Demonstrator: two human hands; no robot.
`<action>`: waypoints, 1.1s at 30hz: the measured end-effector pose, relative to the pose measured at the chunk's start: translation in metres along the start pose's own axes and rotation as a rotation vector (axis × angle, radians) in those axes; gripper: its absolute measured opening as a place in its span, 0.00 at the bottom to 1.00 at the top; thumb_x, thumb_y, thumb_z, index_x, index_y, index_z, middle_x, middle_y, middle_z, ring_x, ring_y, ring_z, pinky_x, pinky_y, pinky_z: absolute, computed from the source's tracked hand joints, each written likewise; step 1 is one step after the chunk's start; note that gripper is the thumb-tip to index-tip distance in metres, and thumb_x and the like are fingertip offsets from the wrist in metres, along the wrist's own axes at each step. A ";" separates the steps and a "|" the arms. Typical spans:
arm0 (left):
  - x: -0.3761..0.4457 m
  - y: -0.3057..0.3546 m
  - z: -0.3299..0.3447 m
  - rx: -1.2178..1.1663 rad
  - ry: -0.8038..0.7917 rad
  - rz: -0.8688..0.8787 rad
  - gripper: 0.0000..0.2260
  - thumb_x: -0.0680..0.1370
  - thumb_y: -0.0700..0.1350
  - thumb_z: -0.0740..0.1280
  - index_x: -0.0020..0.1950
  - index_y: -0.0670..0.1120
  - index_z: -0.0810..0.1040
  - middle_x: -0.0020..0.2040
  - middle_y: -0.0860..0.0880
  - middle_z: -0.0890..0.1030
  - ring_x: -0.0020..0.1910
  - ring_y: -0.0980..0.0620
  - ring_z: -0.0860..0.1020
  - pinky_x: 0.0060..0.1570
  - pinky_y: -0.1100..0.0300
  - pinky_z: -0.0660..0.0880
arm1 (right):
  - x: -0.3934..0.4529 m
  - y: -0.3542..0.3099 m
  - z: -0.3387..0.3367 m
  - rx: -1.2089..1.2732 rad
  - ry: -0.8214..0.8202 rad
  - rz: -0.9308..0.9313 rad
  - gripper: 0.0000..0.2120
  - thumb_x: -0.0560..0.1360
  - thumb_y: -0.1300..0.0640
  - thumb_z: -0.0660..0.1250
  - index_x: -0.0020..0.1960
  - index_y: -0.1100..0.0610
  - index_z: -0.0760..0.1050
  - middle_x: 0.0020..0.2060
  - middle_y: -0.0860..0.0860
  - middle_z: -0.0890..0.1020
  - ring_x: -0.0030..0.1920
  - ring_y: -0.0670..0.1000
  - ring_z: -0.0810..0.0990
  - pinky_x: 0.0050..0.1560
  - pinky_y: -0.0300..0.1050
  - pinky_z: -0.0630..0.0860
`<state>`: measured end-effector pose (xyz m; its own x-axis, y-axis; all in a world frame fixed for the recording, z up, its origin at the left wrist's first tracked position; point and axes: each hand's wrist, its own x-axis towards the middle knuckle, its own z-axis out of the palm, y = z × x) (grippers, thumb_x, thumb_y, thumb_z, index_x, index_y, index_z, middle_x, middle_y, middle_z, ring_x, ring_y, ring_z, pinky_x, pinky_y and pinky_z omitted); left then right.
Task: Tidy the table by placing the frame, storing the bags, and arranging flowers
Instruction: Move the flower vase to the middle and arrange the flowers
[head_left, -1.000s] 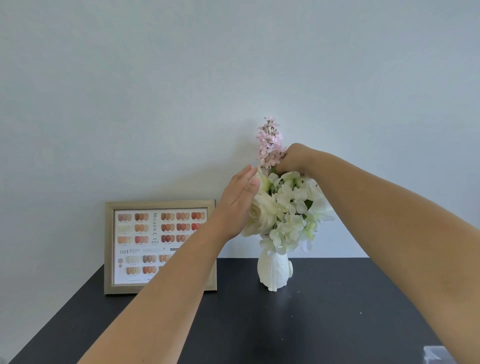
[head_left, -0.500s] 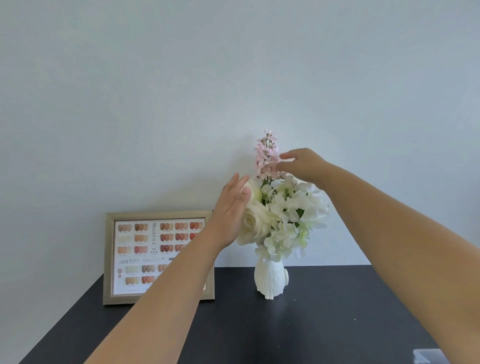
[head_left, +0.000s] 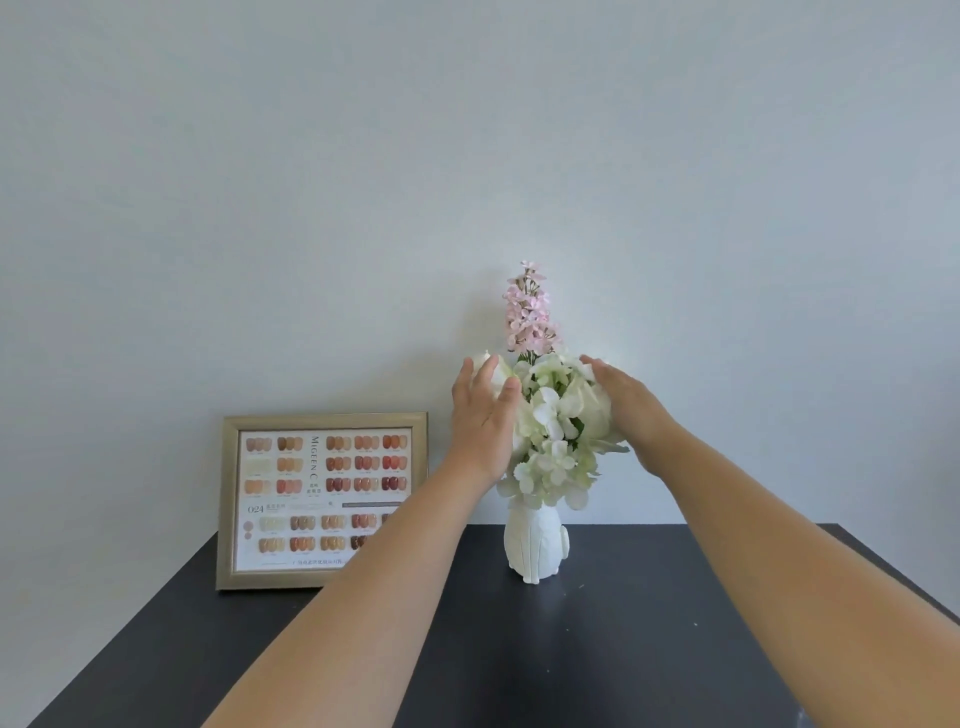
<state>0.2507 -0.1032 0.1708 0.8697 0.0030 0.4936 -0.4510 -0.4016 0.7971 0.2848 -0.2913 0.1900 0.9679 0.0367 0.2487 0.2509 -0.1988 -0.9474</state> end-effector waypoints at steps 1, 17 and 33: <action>0.000 0.000 0.002 0.000 -0.003 0.005 0.26 0.83 0.59 0.50 0.80 0.52 0.54 0.81 0.50 0.45 0.79 0.54 0.46 0.75 0.51 0.49 | 0.000 -0.001 0.001 -0.008 -0.001 -0.002 0.22 0.76 0.37 0.55 0.66 0.42 0.73 0.65 0.45 0.75 0.63 0.50 0.74 0.62 0.50 0.70; -0.041 -0.042 0.008 -0.270 -0.015 -0.031 0.29 0.80 0.66 0.49 0.79 0.59 0.56 0.78 0.61 0.60 0.72 0.68 0.60 0.69 0.64 0.57 | -0.030 0.045 -0.006 0.316 0.084 0.175 0.20 0.77 0.37 0.54 0.62 0.44 0.74 0.65 0.43 0.74 0.67 0.45 0.69 0.71 0.49 0.56; -0.085 -0.129 0.053 -0.415 -0.133 -0.766 0.30 0.81 0.65 0.51 0.79 0.52 0.60 0.79 0.48 0.62 0.77 0.46 0.61 0.77 0.44 0.52 | -0.083 0.149 0.056 0.331 0.016 0.528 0.20 0.81 0.51 0.54 0.72 0.51 0.66 0.71 0.53 0.69 0.70 0.56 0.67 0.70 0.51 0.61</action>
<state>0.2458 -0.1003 0.0074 0.9673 0.0179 -0.2529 0.2523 0.0322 0.9671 0.2430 -0.2690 0.0171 0.9629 0.0010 -0.2700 -0.2679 0.1277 -0.9549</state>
